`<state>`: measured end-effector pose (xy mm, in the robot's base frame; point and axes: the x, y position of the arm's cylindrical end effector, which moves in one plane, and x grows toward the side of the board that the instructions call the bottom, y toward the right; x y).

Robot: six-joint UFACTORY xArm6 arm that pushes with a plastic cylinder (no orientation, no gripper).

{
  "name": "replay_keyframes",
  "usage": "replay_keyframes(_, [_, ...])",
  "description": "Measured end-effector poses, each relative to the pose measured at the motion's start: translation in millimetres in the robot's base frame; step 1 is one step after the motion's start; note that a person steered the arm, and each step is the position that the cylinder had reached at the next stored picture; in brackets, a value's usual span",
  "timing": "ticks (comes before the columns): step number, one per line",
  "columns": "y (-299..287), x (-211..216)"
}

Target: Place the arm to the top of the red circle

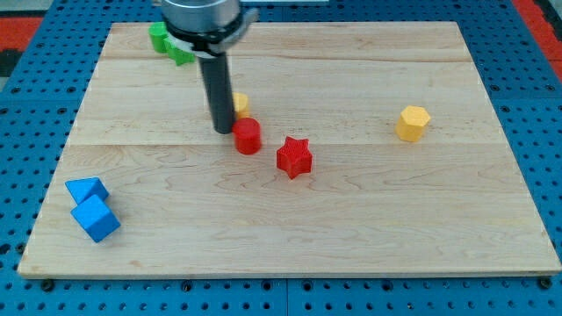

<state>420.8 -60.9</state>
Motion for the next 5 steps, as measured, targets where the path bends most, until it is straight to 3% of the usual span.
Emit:
replay_keyframes(2, [57,38])
replay_keyframes(3, [50,58])
replay_keyframes(5, [-68,18])
